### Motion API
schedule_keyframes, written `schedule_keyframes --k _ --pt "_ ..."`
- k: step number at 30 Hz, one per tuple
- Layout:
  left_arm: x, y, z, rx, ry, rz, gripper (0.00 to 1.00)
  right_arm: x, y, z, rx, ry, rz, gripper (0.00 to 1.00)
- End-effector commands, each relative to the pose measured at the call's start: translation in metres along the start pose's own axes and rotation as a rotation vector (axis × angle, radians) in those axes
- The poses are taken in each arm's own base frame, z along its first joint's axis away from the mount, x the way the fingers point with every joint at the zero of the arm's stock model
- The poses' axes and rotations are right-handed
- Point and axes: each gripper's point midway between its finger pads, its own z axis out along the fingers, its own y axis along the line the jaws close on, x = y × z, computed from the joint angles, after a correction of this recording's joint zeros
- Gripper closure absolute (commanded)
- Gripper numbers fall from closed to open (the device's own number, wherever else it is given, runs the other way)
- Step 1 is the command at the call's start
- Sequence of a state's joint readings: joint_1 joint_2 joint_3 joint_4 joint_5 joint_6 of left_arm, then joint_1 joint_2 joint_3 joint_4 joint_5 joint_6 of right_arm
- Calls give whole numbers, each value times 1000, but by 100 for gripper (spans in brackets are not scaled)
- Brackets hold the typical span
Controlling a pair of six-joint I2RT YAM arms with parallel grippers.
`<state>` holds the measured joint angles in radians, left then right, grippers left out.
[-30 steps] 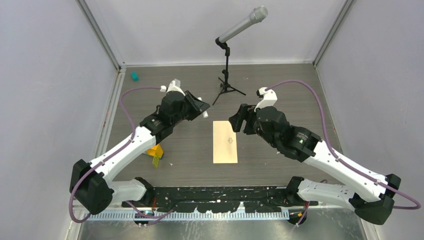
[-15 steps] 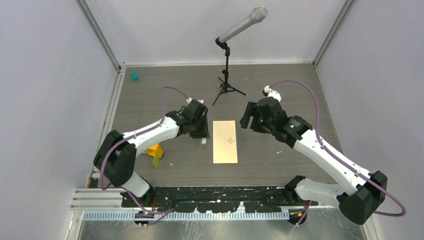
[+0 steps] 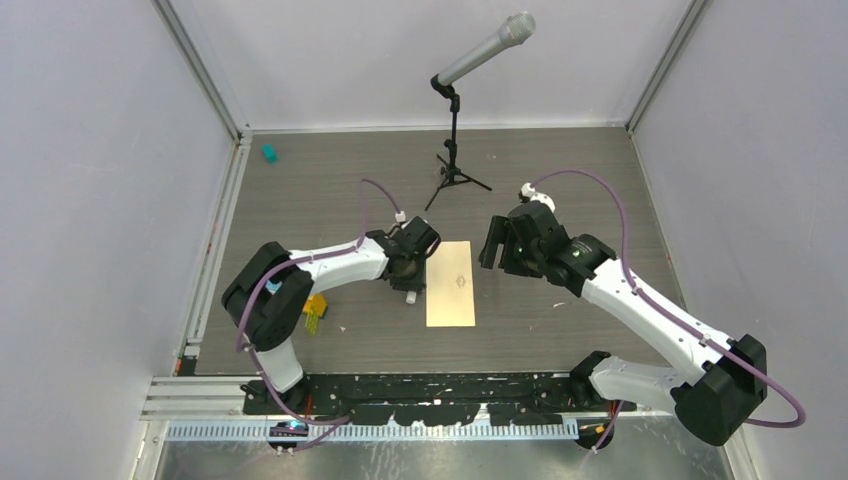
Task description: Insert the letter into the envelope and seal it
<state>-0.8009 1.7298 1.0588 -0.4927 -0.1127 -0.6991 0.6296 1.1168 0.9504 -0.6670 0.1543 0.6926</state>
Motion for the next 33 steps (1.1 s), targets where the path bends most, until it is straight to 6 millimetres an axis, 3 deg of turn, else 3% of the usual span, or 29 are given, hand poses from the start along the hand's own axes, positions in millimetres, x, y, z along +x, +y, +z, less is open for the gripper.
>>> schedule_keyframes --k 1,23,33 --pt "-9 4 1 -65 -36 21 92 -2 1 -5 -26 -20 28 21" --pt "0 5 16 -94 -6 44 60 -1 2 -6 -34 -17 40 21" --pt "0 3 17 -78 -4 46 54 -1 4 -7 -40 -16 43 21"
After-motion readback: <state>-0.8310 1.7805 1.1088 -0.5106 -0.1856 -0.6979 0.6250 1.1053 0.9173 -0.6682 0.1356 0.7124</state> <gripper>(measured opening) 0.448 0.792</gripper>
